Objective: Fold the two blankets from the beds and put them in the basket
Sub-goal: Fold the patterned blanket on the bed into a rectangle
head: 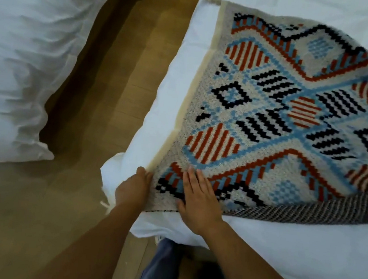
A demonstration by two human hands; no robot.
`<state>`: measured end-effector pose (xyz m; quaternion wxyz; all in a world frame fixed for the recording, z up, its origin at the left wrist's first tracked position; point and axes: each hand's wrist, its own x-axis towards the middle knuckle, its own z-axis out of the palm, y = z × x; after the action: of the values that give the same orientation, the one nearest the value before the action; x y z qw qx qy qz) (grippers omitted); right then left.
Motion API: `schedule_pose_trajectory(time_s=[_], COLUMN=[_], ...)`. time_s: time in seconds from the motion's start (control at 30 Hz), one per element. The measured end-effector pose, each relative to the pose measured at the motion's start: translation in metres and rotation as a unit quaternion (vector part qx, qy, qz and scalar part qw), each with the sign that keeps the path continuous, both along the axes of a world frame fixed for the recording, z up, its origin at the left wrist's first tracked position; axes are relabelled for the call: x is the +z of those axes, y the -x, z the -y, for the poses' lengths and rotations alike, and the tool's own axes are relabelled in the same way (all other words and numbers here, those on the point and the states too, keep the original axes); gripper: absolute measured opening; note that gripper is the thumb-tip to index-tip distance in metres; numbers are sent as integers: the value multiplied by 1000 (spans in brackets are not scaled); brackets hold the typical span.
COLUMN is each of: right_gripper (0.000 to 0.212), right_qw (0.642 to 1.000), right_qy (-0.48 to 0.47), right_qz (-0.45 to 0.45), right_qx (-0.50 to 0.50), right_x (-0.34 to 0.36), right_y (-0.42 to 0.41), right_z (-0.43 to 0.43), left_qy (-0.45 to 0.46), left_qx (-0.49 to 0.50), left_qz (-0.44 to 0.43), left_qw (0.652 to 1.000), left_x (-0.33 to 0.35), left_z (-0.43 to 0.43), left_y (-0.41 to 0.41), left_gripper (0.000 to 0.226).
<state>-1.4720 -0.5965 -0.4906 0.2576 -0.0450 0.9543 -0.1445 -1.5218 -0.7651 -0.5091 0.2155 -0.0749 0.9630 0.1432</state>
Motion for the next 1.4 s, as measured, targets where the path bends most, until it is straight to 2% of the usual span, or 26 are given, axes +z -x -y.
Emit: schedule_pose_trajectory(time_s=[0.07,0.2,0.43,0.63,0.8,1.07,1.23,1.4], right_gripper=[71,69,63,65,63,64,66,67], right_qw=[1000,998,991,978,962,952,953,944], right_qy=[3,30,16,-49,-79,-88,-77,-77], right_qz=[-1,-31,-51,-47,-36,-14,-7,-12], right_qx=[-11,-42,-121,-196,-260,-292,-293,-321], right_x=[2,19,64,93,102,93,86,77], right_y=[-6,-20,-81,-163,-201,-191,-162,-150], right_z=[1,-24,-155,-293,-381,-479,-537,-600], left_qy=[11,23,-16,-82,-73,-76,-60,-54], left_qx=[7,-56,-223,-299,-357,-413,-454,-491], left_qz=[-35,-77,-79,-37,-20,-8,-18,-22], left_qw=[999,995,972,950,931,908,889,869], left_x=[10,34,70,96,102,90,76,73], left_z=[-16,-69,-207,-349,-433,-546,-614,-670], left_y=[0,-7,-60,-115,-137,-123,-99,-92], left_gripper=[33,57,43,39,44,47,40,48])
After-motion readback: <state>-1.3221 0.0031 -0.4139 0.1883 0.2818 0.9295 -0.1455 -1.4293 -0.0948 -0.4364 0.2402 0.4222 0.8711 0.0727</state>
